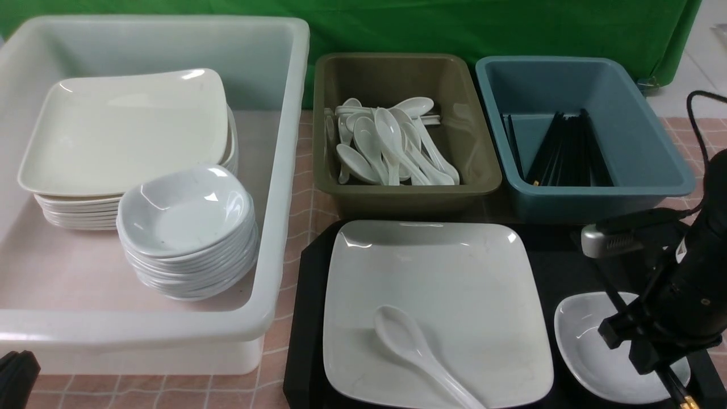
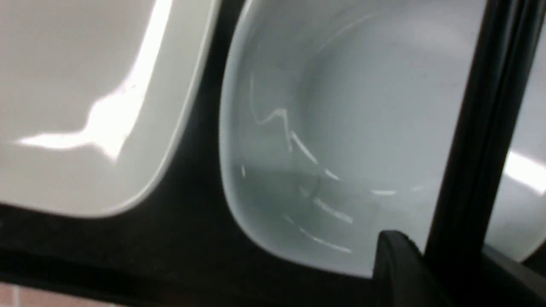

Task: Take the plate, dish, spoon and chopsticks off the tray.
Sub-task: Use the right arm to grab a pair of chopsticks from the plate, then use the right arm to put the chopsticks into the small storage box on the right

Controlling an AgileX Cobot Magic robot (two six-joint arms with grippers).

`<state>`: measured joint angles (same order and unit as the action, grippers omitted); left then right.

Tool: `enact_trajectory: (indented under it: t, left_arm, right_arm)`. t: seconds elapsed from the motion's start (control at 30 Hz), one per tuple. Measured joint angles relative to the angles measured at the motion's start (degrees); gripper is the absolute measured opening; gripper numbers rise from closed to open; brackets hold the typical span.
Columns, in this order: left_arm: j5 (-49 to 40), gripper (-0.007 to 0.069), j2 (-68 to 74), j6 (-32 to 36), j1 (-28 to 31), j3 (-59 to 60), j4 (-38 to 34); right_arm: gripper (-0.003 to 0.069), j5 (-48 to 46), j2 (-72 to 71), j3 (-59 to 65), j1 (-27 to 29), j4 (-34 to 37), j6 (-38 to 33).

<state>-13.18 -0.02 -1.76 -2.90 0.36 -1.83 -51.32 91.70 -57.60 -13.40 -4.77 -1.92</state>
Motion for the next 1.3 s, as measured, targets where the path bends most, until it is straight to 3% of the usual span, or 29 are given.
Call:
enact_trajectory:
  t: [0.23, 0.47, 0.77, 0.97, 1.1, 1.2, 1.23, 1.3]
  left_arm:
    - [0.0, 0.0022, 0.0, 0.0, 0.0, 0.0, 0.0]
    - [0.0, 0.0022, 0.0, 0.0, 0.0, 0.0, 0.0]
    - [0.0, 0.0022, 0.0, 0.0, 0.0, 0.0, 0.0]
    - [0.0, 0.0022, 0.0, 0.0, 0.0, 0.0, 0.0]
    - [0.0, 0.0022, 0.0, -0.1, 0.0, 0.0, 0.0]
    - [0.0, 0.0022, 0.0, 0.0, 0.0, 0.0, 0.0]
    - [0.0, 0.0022, 0.0, 0.0, 0.0, 0.0, 0.0]
    - [0.0, 0.0022, 0.0, 0.0, 0.0, 0.0, 0.0]
  right_arm:
    - [0.0163, -2.8, -10.0, -3.9, 0.0, 0.4, 0.0]
    - [0.0163, 11.6, -9.8, -14.6, 0.1, 0.4, 0.1]
    - [0.0163, 32.5, 8.7, -26.6, 3.1, 0.1, 0.4]
    - [0.0164, 43.7, 20.2, -29.4, 6.4, 0.1, 7.4]
    - [0.0238, 46.1, 24.2, -29.5, 7.1, 0.1, 9.4]
    - [0.0421, 45.1, 24.7, -29.5, 6.9, 0.1, 10.2]
    - [0.0421, 45.0, 24.7, -29.5, 6.9, 0.1, 10.2]
    - [0.0494, 40.7, 23.1, -29.5, 6.6, 0.1, 10.3]
